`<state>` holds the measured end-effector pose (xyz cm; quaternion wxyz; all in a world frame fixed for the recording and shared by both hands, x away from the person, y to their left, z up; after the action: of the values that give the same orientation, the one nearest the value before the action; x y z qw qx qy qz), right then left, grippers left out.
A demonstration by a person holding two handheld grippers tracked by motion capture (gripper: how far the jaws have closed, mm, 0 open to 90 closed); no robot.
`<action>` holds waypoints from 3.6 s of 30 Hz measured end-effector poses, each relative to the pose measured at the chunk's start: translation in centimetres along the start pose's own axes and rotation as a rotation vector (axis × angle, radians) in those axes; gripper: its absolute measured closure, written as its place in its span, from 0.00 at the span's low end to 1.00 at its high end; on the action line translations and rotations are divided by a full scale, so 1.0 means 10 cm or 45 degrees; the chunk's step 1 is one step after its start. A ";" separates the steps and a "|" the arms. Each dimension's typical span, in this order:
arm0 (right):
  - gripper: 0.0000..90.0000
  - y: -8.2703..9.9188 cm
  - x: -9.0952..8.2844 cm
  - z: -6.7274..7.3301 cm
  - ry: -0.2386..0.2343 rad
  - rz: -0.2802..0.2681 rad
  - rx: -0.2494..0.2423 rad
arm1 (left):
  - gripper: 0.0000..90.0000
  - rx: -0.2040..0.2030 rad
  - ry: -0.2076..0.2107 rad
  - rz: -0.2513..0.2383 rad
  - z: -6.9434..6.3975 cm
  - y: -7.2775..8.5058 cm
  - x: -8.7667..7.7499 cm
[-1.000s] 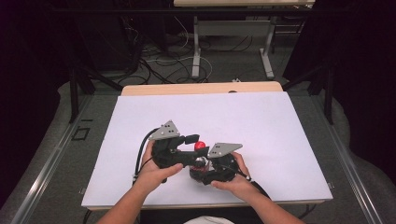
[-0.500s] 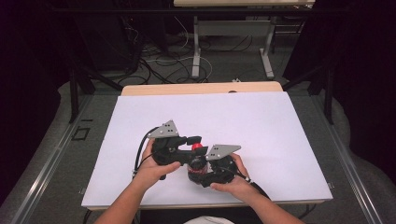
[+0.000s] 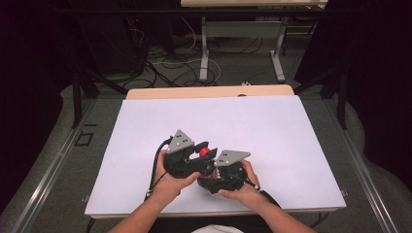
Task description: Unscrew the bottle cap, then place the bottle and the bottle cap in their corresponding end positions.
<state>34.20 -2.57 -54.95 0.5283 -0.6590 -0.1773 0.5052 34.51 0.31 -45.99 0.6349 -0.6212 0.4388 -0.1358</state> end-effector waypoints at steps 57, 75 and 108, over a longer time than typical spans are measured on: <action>0.33 0.00 -0.01 -0.04 0.012 -0.014 0.014 | 0.68 0.073 0.112 0.008 0.02 -0.13 -0.06; 0.32 0.00 -0.04 -0.16 0.055 -0.025 0.031 | 0.68 -0.045 -0.039 0.003 0.53 -0.14 -0.21; 0.32 -0.04 -0.11 -0.72 0.264 -0.063 0.082 | 0.68 -0.202 -0.326 0.031 1.42 0.31 -0.33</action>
<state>40.03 -6.98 -54.54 0.5769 -0.6858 -0.1218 0.4265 41.73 12.75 -49.72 0.6362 -0.6764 0.3710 -0.0126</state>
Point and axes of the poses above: each handheld gripper's, and its own axes: x roughly forward along the jaws, y roughly out of its underside, z roughly to its left, the point moved 10 cm from there along x, roughly forward along the jaws, and after that the axes turned 3 degrees about -z, right-handed, at the moved point
